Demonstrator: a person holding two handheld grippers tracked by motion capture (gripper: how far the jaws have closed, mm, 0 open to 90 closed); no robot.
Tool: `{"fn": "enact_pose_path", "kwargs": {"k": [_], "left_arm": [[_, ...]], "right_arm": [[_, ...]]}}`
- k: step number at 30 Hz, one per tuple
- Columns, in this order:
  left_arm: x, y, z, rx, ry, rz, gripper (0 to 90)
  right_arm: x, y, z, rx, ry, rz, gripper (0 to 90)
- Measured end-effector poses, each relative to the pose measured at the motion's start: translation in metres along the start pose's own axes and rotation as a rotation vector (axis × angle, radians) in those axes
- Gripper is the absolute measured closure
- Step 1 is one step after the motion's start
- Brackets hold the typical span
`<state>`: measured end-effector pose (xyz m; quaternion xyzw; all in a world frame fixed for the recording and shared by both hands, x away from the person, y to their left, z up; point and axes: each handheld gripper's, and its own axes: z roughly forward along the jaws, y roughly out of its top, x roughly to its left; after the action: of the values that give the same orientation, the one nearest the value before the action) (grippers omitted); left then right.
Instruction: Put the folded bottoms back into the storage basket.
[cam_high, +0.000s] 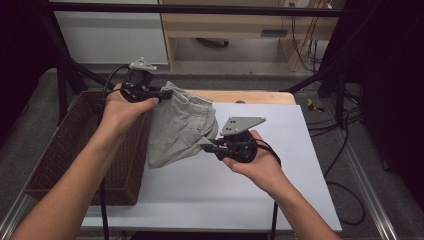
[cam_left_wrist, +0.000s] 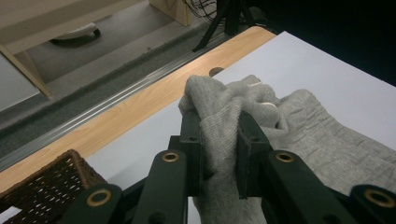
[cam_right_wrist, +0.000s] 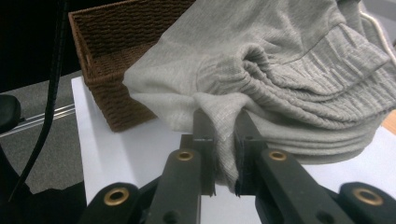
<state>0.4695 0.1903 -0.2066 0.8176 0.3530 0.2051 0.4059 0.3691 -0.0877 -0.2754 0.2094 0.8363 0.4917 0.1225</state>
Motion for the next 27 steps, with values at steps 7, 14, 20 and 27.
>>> {"fn": "enact_pose_path", "kwargs": {"k": [7, 14, 20, 27], "left_arm": [[0.008, -0.004, -0.008, -0.002, 0.010, -0.010, 76.2], [0.017, -0.008, -0.016, -0.007, 0.042, -0.014, 76.1], [0.025, -0.011, -0.026, -0.012, 0.054, -0.015, 76.1], [0.038, -0.016, -0.037, -0.021, 0.079, -0.037, 76.0]], "right_arm": [[0.002, 0.009, 0.008, 0.006, 0.010, -0.019, 83.1], [0.003, 0.020, 0.020, 0.026, 0.018, -0.044, 83.1], [0.007, 0.031, 0.030, 0.021, 0.029, -0.060, 83.1], [0.011, 0.043, 0.044, 0.026, 0.038, -0.068, 83.1]]}}
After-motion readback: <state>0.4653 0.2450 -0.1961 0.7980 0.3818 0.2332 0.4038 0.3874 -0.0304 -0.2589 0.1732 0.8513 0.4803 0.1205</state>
